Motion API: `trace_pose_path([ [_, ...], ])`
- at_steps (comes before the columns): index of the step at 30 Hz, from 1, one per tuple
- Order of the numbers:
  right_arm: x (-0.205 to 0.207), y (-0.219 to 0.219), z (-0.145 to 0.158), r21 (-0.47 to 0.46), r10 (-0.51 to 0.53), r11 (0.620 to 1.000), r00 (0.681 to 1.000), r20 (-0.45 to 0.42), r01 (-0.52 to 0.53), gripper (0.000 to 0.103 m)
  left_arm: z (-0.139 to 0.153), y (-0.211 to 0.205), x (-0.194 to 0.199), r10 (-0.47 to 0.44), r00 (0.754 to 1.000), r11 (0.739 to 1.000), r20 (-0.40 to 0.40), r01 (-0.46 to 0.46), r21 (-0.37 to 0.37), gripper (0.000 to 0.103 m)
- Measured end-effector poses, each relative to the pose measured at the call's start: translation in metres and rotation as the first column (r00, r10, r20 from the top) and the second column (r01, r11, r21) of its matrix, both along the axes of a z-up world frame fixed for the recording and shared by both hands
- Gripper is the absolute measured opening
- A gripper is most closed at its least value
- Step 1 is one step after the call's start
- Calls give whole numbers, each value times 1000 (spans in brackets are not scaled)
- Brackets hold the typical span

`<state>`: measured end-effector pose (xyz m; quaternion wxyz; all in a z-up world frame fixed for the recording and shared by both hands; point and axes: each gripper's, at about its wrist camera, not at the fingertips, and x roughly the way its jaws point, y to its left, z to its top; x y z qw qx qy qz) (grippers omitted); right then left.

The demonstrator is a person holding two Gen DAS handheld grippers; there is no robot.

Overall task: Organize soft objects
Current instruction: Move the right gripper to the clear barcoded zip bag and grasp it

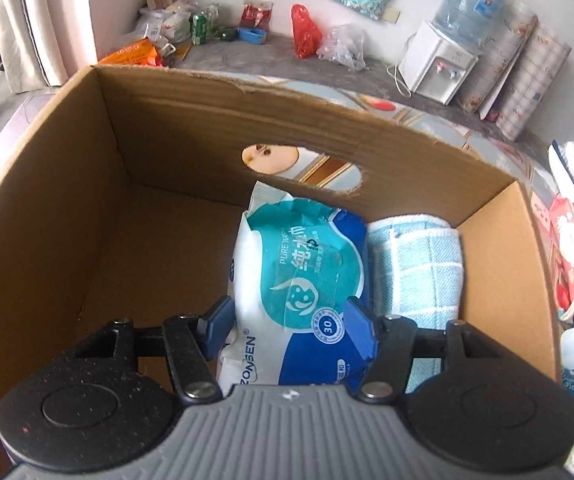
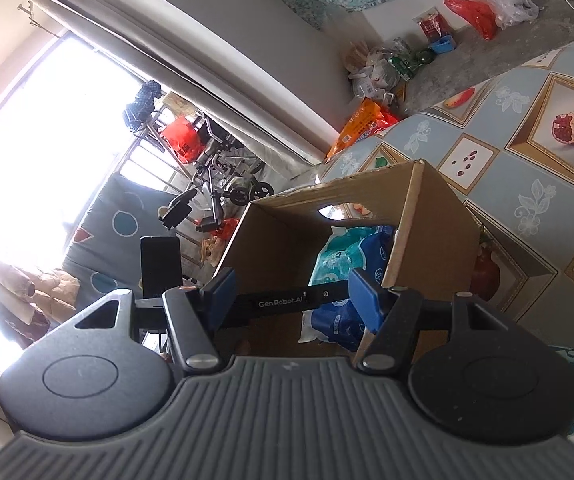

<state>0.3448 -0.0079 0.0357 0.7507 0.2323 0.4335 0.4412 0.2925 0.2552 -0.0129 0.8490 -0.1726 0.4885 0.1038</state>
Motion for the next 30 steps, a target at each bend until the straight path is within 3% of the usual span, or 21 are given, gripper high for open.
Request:
trace_pose_path([
  [3,-3,-9,7,-5,-17,1000,999,29,18,64,8,0,-11,27,999,999,30,-27,-20,75],
  [14,-36,-54,33,-16,-82,996,990,115,84,66,67,-23,-60,24,981,999,195,-28,17,86],
  [18,-56,-80,49,-22,-107,993,981,161,112,68,93,-35,-84,23,963,1000,269,-23,-5,87],
  [22,-80,-121,65,-49,-155,984,962,224,170,71,119,-54,-108,-33,939,999,343,30,16,89],
  [25,-97,-159,78,-63,-215,969,938,272,240,73,132,-74,-119,-101,917,995,386,96,33,99],
  [30,-118,-226,93,-79,-335,922,884,326,378,78,142,-115,-120,-239,885,969,400,246,35,102],
])
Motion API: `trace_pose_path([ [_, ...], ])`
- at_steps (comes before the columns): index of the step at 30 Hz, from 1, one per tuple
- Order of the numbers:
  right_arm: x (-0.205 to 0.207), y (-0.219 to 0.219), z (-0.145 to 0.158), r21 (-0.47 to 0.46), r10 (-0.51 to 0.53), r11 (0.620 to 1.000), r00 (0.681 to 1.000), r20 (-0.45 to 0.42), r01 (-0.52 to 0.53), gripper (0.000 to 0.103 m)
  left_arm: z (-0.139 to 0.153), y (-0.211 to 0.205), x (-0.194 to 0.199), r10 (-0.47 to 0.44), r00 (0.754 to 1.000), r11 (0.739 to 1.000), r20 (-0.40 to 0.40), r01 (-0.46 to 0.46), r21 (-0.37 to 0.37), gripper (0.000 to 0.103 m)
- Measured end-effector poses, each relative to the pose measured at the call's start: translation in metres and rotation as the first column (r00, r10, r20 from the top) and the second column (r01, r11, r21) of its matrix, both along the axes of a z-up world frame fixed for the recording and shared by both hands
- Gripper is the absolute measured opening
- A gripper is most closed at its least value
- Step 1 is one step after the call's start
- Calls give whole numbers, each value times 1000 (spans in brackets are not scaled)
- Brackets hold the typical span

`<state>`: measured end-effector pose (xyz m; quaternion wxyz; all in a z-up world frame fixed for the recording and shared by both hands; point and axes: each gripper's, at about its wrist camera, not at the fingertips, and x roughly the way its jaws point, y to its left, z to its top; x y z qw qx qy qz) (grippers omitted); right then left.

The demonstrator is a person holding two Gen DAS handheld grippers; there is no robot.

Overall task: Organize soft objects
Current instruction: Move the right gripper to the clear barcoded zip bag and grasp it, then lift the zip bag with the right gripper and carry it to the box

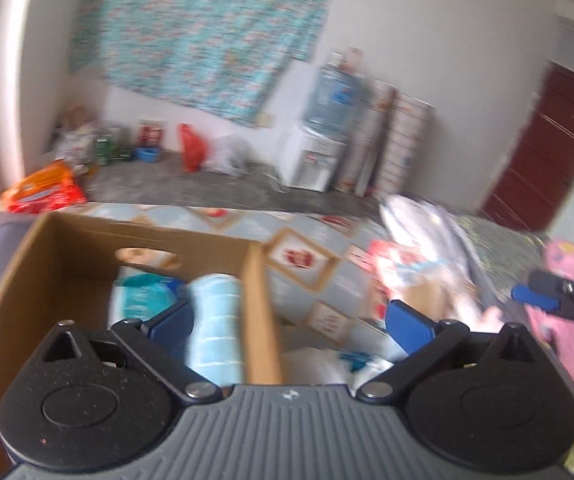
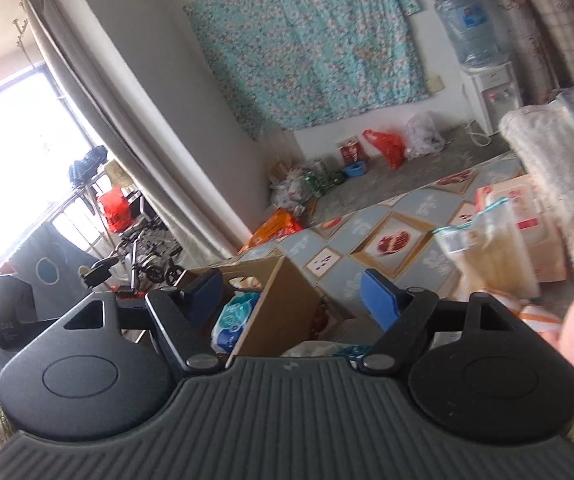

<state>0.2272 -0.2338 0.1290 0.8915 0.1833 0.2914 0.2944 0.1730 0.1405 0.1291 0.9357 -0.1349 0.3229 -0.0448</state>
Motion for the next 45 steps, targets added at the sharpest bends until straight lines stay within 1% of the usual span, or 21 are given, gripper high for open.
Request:
trace_pose_path([
  [3,-9,-35,1,-10,-78,997,997,10,79,80,-1,-31,10,-97,995,995,-13,97,24,103],
  [8,-19,-85,-13,-22,-175,984,985,-2,175,81,-7,-77,26,-221,975,973,-22,222,61,103],
  [11,-18,-104,-24,-25,-207,978,978,-20,207,81,-12,-97,35,-288,958,956,-4,287,63,103],
  [14,-7,-112,-34,-38,-215,976,976,-29,213,81,-20,-121,49,-333,943,940,-18,333,75,103],
  [16,5,-112,-40,-44,-209,977,977,-33,208,81,-29,-137,62,-335,941,936,-40,338,99,103],
  [18,25,-106,-43,-44,-190,981,981,-39,188,81,-38,-151,79,-307,950,937,-64,313,156,103],
  [20,48,-99,-47,-50,-163,986,985,-51,160,81,-48,-161,94,-281,957,935,-68,289,206,102],
  [22,75,-87,-51,-62,-124,991,989,-74,120,81,-58,-169,112,-278,957,932,-79,288,220,102],
  [24,106,-76,-60,-70,-96,994,989,-113,88,81,-67,-177,129,-292,952,925,-96,306,224,100],
  [28,165,-53,-85,-106,-73,993,980,-188,53,80,-88,-192,166,-336,932,903,-134,359,235,98],
  [30,188,-44,-97,-128,-62,991,977,-202,37,80,-100,-198,184,-375,911,888,-171,406,217,98],
  [32,209,-37,-107,-147,-62,989,974,-216,30,80,-111,-202,199,-379,905,881,-191,416,225,98],
  [35,232,-34,-122,-148,-42,989,971,-235,7,80,-123,-208,217,-384,898,869,-217,431,245,98],
  [40,253,-26,-141,-161,-21,987,965,-263,-22,80,-139,-221,238,-404,881,857,-245,458,235,98],
  [41,254,-26,-145,-161,-17,987,963,-270,-27,77,-143,-223,241,-405,879,855,-253,462,236,96],
  [42,252,-28,-149,-163,-13,986,961,-275,-33,69,-145,-225,243,-405,877,854,-260,464,235,91],
  [43,253,-28,-153,-167,-16,985,960,-280,-32,64,-148,-226,245,-404,875,854,-266,465,233,87],
  [44,253,-29,-156,-156,-10,987,959,-284,-36,55,-150,-228,247,-400,875,856,-273,463,230,79],
  [45,251,-29,-157,-136,0,990,959,-284,-40,47,-151,-229,249,-396,875,859,-280,460,225,68],
])
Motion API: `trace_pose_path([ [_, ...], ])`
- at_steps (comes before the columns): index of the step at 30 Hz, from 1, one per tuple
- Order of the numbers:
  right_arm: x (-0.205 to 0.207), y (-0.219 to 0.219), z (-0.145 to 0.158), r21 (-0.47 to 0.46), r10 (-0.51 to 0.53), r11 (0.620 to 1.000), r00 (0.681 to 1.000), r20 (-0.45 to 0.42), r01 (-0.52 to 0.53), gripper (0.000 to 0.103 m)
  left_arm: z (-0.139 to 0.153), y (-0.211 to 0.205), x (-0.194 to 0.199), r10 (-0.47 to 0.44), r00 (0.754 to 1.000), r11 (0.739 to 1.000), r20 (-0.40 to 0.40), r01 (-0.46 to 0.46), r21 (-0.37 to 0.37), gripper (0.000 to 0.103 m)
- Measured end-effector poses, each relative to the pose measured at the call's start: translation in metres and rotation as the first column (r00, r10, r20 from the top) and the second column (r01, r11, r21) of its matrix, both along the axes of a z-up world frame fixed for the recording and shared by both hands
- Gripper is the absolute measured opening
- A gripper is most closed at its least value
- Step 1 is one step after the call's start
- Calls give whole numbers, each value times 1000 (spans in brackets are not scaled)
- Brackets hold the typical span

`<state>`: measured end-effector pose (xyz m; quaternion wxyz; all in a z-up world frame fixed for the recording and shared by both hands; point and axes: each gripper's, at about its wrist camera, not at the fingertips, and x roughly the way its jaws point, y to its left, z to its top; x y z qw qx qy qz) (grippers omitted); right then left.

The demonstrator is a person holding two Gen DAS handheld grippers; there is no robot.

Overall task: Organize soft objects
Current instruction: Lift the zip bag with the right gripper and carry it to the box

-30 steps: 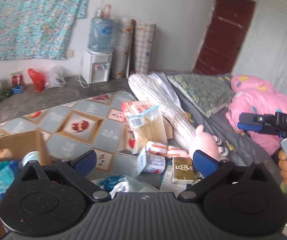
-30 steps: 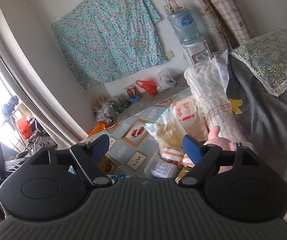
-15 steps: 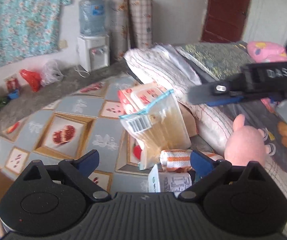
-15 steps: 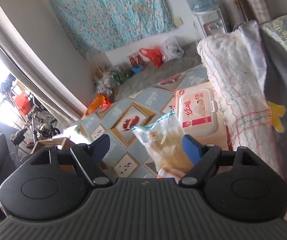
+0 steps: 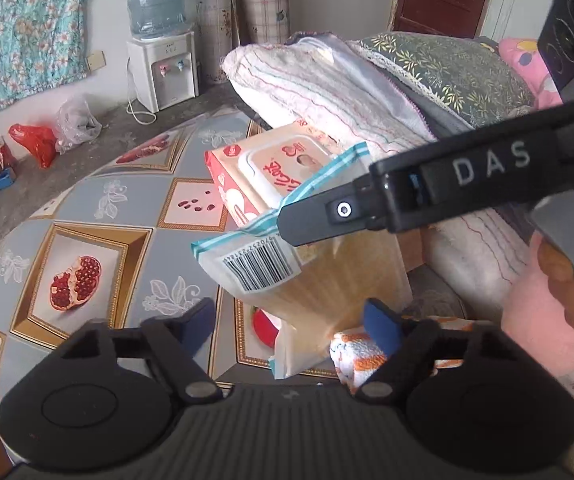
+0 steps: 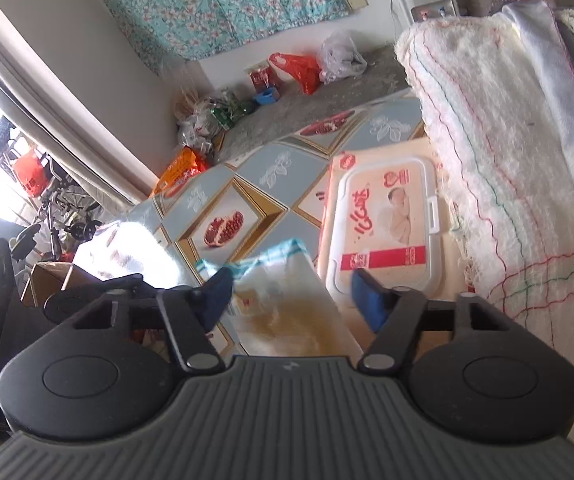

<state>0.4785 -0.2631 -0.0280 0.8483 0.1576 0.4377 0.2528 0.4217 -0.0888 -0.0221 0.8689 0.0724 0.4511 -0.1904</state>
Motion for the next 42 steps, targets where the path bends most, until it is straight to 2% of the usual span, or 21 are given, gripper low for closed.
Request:
trace_pose_path([
  [3,-5,1,2,-20,-6,1000,1000,23,6,26,0,0,2,19,1000,999,-23,-20,-35,56],
  [6,-12,0,10,-9,-7,1000,999,46,8,20,8,-1,-3,29,1000,998,-9,-29,-60,45],
  [12,-41,5,48,-18,-5,1000,991,135,7,17,40,3,-22,46,998,994,50,-41,-98,39],
  [19,-97,30,119,-22,35,999,962,270,-30,17,100,24,-73,65,981,992,181,-44,-118,39],
  [24,-128,68,153,44,95,993,950,296,-113,17,135,65,-122,121,964,987,236,-93,-129,39],
  [29,-148,139,164,168,192,956,945,266,-241,16,156,132,-174,243,933,968,265,-215,-132,39],
  [33,-152,217,153,275,295,901,939,177,-335,16,160,191,-210,374,892,927,255,-361,-99,39],
  [36,-151,279,135,324,356,872,929,97,-368,15,158,238,-230,475,850,879,230,-472,-70,39],
  [39,-153,343,115,359,396,856,918,5,-371,14,149,283,-242,564,802,824,196,-563,-66,40],
  [42,-149,392,93,388,413,853,906,-91,-350,12,139,322,-248,625,760,778,177,-625,-61,46],
])
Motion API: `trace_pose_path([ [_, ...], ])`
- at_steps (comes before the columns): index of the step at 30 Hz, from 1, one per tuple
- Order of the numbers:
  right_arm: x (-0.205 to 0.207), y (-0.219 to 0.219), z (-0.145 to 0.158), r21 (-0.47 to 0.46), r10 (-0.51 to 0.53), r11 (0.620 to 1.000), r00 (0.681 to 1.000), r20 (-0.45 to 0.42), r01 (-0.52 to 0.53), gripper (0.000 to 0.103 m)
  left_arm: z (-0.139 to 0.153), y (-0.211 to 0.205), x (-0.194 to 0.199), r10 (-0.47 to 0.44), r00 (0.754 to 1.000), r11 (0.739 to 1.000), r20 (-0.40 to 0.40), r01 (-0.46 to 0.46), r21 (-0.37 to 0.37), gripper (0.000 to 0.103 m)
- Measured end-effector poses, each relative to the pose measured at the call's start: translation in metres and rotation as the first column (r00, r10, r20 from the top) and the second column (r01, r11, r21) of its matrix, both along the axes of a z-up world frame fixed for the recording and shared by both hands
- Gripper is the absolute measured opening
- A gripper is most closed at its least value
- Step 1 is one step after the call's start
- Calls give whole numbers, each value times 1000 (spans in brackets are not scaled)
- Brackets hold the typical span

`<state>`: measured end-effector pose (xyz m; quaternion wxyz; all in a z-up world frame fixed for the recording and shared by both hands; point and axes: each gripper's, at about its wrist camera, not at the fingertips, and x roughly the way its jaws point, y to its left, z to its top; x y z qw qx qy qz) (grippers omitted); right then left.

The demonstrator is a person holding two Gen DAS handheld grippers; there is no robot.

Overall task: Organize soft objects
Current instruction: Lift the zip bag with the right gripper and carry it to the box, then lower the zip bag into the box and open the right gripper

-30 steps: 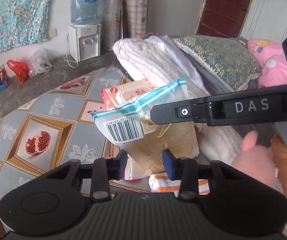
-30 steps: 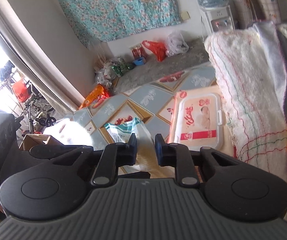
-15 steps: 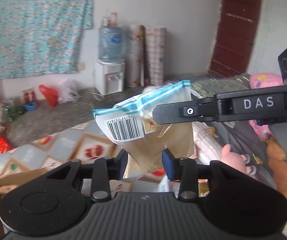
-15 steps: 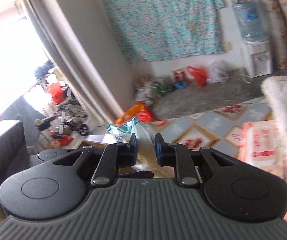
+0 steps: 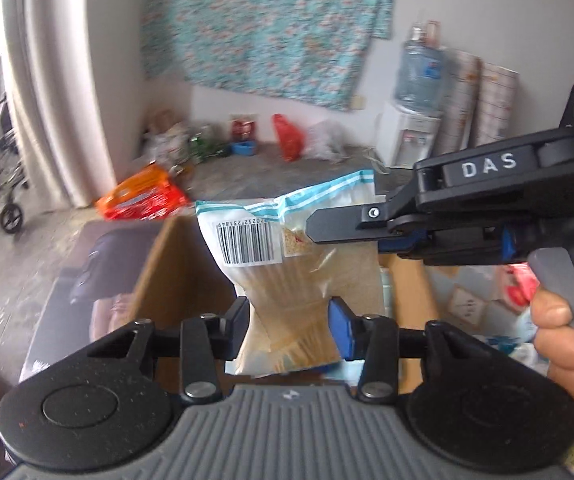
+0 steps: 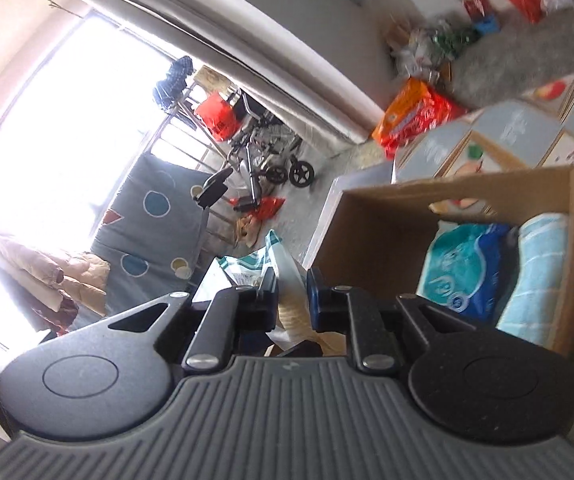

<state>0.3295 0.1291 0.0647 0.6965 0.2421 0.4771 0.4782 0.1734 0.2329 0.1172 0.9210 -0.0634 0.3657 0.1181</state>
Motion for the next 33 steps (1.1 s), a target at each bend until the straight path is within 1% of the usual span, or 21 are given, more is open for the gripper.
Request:
trace_pose_path([
  [4,15,49,-32,-20,-24,1000,992,-121,22,10,-10,35,-6,62,998,998,7,-62,16,47],
  [7,33,65,-63,-48,-72,997,976,-207,64,10,-15,52,-10,86,996,996,7,-86,12,47],
  [9,42,71,-82,-69,-118,992,959,-260,103,11,-18,60,-11,92,996,996,7,-92,12,47],
  [11,49,75,-98,-81,-154,987,947,-283,136,11,-20,65,-11,93,996,996,6,-93,10,47],
  [12,53,76,-105,-91,-171,984,942,-288,151,13,-23,64,-15,94,995,995,9,-95,8,47],
  [16,55,75,-118,-193,-225,965,944,-242,180,16,-29,69,-16,88,996,996,1,-88,-3,48],
  [17,54,74,-118,-213,-233,959,945,-228,185,19,-30,70,-16,86,996,996,-2,-86,-4,49],
  [19,54,72,-115,-231,-234,954,955,-181,190,32,-32,72,-18,82,997,997,-3,-82,-10,49],
  [20,52,71,-111,-234,-239,952,959,-156,199,38,-32,72,-18,80,997,997,1,-80,-12,50],
  [21,51,69,-107,-225,-239,952,962,-131,206,42,-33,72,-19,79,997,997,4,-79,-12,52],
  [25,55,60,-89,-181,-241,958,965,-102,221,45,-30,70,-20,75,997,997,18,-75,-17,56],
  [28,51,51,-73,-141,-232,965,969,-86,219,47,-26,64,-25,66,997,998,32,-65,-26,60],
  [32,35,29,-46,-79,-205,977,977,-60,200,50,-16,50,-36,34,998,999,62,-32,-40,68],
  [33,29,17,-38,-61,-194,980,980,-53,191,52,-14,45,-40,21,997,999,72,-17,-43,72],
])
